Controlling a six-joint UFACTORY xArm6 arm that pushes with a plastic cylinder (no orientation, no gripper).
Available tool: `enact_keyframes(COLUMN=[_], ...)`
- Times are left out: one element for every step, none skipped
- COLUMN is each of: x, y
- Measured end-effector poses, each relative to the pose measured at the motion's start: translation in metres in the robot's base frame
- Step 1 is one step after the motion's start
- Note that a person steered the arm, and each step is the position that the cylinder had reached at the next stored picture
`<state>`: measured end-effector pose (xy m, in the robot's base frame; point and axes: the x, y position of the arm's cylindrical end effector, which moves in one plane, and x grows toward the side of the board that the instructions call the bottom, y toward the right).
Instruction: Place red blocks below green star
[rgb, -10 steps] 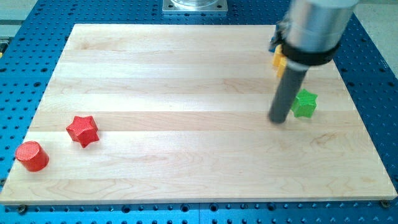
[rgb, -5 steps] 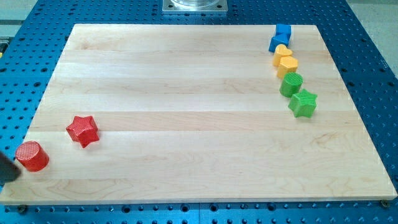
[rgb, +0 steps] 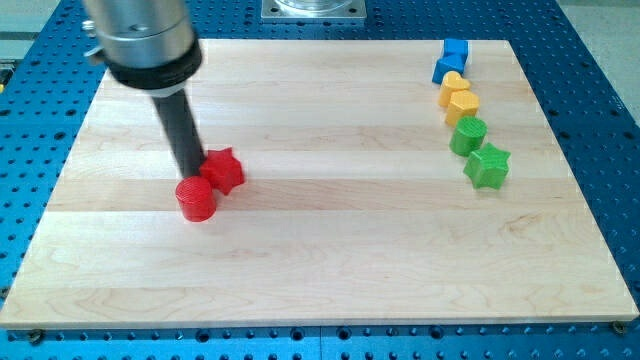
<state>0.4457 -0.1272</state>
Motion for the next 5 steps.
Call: enact_keyframes(x=[0.018, 0.056, 0.064, 0.066, 0.094], y=[0.083, 0.175, 0.208, 0.238, 0.207])
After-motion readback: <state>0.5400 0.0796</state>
